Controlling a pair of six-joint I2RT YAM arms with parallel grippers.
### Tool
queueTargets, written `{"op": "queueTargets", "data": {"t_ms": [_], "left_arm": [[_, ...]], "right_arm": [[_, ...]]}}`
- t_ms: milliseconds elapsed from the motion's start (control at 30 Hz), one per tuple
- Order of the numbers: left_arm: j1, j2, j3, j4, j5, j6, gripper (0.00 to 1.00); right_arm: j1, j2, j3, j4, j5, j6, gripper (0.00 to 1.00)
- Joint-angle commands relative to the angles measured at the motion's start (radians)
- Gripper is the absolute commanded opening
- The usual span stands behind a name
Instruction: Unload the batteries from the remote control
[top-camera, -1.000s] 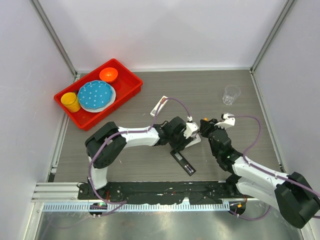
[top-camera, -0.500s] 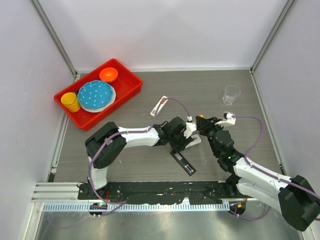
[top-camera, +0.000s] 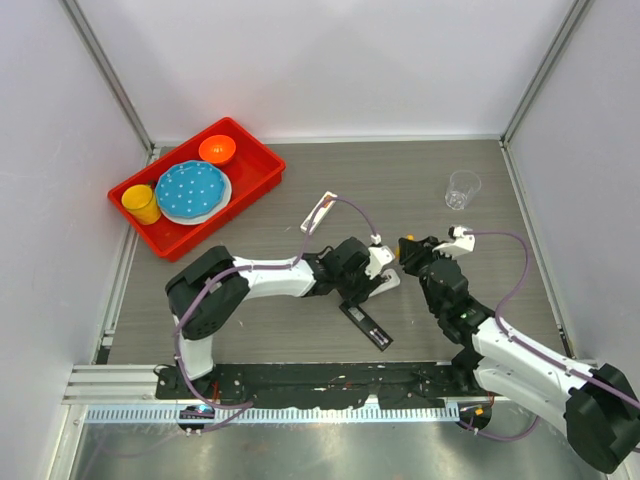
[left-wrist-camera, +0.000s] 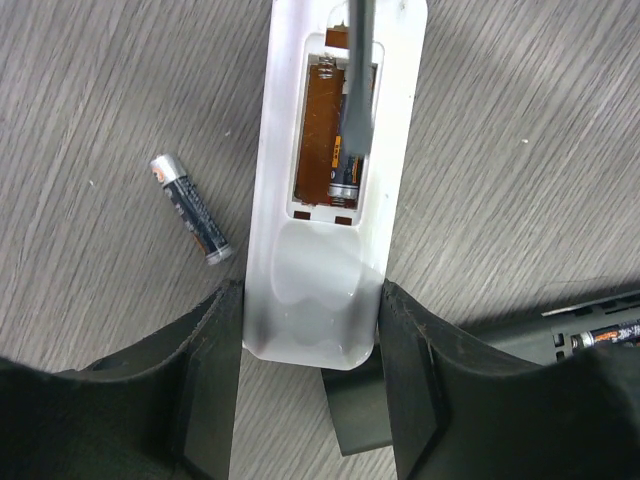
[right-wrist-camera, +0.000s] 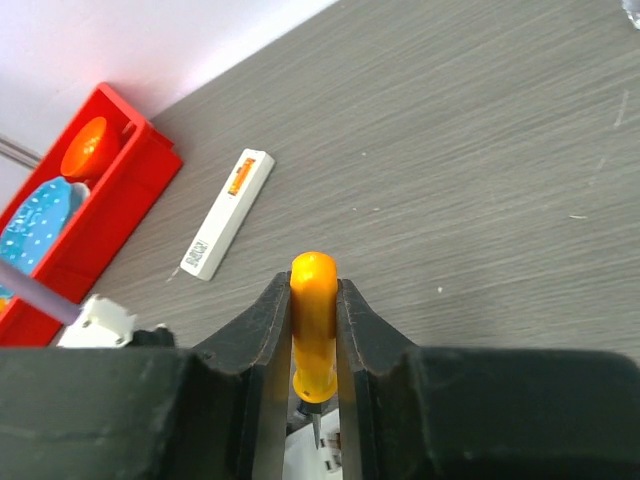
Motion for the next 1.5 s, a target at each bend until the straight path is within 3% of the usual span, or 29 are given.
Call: {"op": "queueTargets", "data": {"t_ms": [0,33,100,133,233,367,600,800,1100,1467], "left_arm": [[-0.004,-0.056,-0.027,0.027,-0.027,-0.022,0.07],[-0.004,-0.058,-0.025,0.024,-0.029,-0.022,0.09],[-0.003,-0.053,-0.021,0.018,-0.037,-0.020,0.24],[-0.003,-0.053,-0.019,0.013,-0.044,-0.017,0.38],[-0.003,-0.061,-0.027,0.021,-0.060,-0.019,0.60],[0.003,-0.076,-0.041,0.030,-0.132,-0.020,0.70],[0.019,-0.104,-0.068,0.056,-0.244,-0.034,0.68],[0.040,-0.090,-0.059,0.056,-0.273,-0.060,0.59],[0.043,-0.015,0.024,0.016,-0.238,-0.069,0.25],[0.040,0.022,0.067,-0.014,-0.132,-0.088,0.23]], "right_arm": [[-0.031,-0.010,0.050,-0.069,0.022,0.000,0.01],[-0.051,-0.007,0.055,-0.075,0.014,0.008,0.01],[-0.080,0.004,0.059,-0.089,-0.038,0.014,0.01],[-0.114,0.011,0.069,-0.100,-0.061,0.020,0.01],[-0.167,0.024,0.079,-0.109,-0.153,0.032,0.01],[-0.232,0.036,0.090,-0.113,-0.242,0.032,0.01],[-0.234,0.097,0.138,-0.120,-0.323,-0.011,0.01],[-0.234,0.149,0.161,-0.112,-0.382,-0.032,0.01],[-0.227,0.194,0.174,-0.118,-0.388,-0.038,0.01],[-0.195,0.211,0.190,-0.129,-0.363,-0.047,0.01]]}}
